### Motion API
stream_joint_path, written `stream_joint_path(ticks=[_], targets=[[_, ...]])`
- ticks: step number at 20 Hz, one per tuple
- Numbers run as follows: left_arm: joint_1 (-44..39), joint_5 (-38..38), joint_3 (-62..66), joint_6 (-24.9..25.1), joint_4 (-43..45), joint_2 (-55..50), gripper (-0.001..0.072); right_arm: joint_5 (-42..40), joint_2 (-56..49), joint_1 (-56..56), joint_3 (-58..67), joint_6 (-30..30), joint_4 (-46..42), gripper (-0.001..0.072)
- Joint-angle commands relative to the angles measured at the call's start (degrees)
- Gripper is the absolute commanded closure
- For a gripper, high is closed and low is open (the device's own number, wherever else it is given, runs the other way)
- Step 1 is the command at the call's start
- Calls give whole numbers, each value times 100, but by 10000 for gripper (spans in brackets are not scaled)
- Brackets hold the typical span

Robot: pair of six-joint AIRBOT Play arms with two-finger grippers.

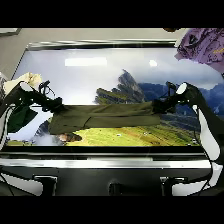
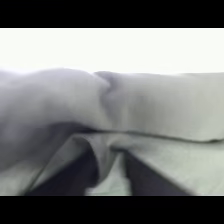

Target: Fold the clothes and pants, and hang the long-sleeved shirts on hangers.

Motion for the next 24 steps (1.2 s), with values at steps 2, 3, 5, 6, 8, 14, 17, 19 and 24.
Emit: stream_joint_path(ticks=[2, 3, 5, 6, 8, 14, 17, 19, 24], targets=[[4, -111, 282, -210, -22, -63, 297, 833, -70, -269, 627, 28, 463, 244], [7, -223, 413, -326, 81, -17, 295, 1093, -70, -472, 835, -96, 597, 221], [2, -437, 627, -479, 345, 109, 292, 1338, -74, -1005, 933, -354, 876, 197], [4, -457, 667, -555, 442, 197, 292, 1349, -92, -1268, 844, -516, 1008, 157], [4, -444, 669, -564, 603, 374, 289, 1427, -223, -1604, 625, -855, 1375, 156], [4, -560, 669, -693, 638, 485, 224, 1259, -839, -1497, 256, -1504, 2107, 116], [2, -575, 669, -717, 634, 483, 224, 997, -1019, -1202, 256, -1558, 2155, 118], [-7, -577, 669, -809, 634, 485, 224, 809, -1054, -949, 256, -1539, 2175, 198], [-234, -525, 669, -962, 389, 476, 473, 702, -590, -916, 264, -1062, 2081, 682]])
